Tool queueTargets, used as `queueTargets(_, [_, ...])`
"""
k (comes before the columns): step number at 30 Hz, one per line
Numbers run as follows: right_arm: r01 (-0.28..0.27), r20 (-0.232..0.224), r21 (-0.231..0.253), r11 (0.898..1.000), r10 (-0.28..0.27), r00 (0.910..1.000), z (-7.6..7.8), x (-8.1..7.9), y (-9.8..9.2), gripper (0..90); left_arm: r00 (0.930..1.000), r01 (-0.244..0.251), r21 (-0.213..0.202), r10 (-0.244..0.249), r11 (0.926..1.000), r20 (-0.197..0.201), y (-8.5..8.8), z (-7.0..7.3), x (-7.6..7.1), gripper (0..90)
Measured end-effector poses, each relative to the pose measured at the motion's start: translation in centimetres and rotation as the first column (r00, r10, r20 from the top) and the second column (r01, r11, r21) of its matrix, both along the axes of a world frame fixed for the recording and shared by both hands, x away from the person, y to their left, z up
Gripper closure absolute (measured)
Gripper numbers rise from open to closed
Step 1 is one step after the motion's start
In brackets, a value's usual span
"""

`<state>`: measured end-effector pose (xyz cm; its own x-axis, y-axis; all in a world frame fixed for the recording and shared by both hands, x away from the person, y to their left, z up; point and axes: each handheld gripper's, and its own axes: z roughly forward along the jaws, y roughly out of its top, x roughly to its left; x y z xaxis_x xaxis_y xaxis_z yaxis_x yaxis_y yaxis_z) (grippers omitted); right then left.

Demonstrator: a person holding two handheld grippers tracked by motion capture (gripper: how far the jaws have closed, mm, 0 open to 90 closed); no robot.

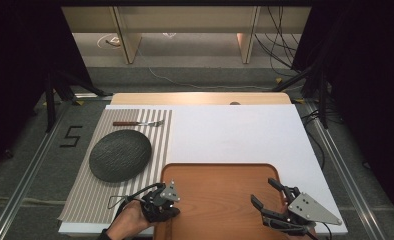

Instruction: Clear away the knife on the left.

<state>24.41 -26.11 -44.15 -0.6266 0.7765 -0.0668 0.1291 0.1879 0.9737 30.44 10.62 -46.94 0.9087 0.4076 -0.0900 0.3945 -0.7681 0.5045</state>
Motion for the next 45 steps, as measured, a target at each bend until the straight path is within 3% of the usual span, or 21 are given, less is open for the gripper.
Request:
queueTargets(9, [-0.001,0.001,0.0,1.0,0.001,1.0,0.0,0.0,0.0,27.6,0.9999,-0.013,0.008,0.013,0.9999,-0.002,0.9,0.0,0.2,89.6])
queueTargets(25, [-0.002,0.0,-0.001,1.0,0.002,1.0,0.0,0.0,0.0,27.6,0.9987,-0.043,0.037,0.042,0.9984,0.03,1.4,0.1,0.1,88.2])
queueTargets(30, [-0.003,0.0,-0.001,1.0,0.003,1.0,0.0,0.0,0.0,27.5,0.9979,-0.057,0.022,0.056,0.9981,0.032,1.5,0.3,0.2,79.5])
queueTargets(34, [-0.003,0.0,0.0,1.0,0.003,1.0,0.0,0.0,0.0,27.6,0.994,-0.096,-0.028,0.097,0.995,0.05,1.6,0.7,0.1,62.9])
queueTargets(37, [-0.004,0.0,-0.001,1.0,0.004,1.0,0.0,0.0,0.0,27.6,0.9895,-0.124,-0.103,0.131,0.9869,0.061,1.7,1.1,0.2,49.7])
queueTargets(39, [-0.004,-0.001,-0.001,1.0,0.004,1.0,0.0,0.0,0.1,27.6,0.9844,-0.144,-0.127,0.155,0.9814,0.083,1.7,1.3,0.2,44.1])
queueTargets(45, [-0.004,0.0,0.002,1.0,0.004,1.0,0.0,0.0,0.1,27.6,0.9668,-0.154,-0.269,0.201,0.9506,0.157,2.3,2.2,-0.1,33.8])
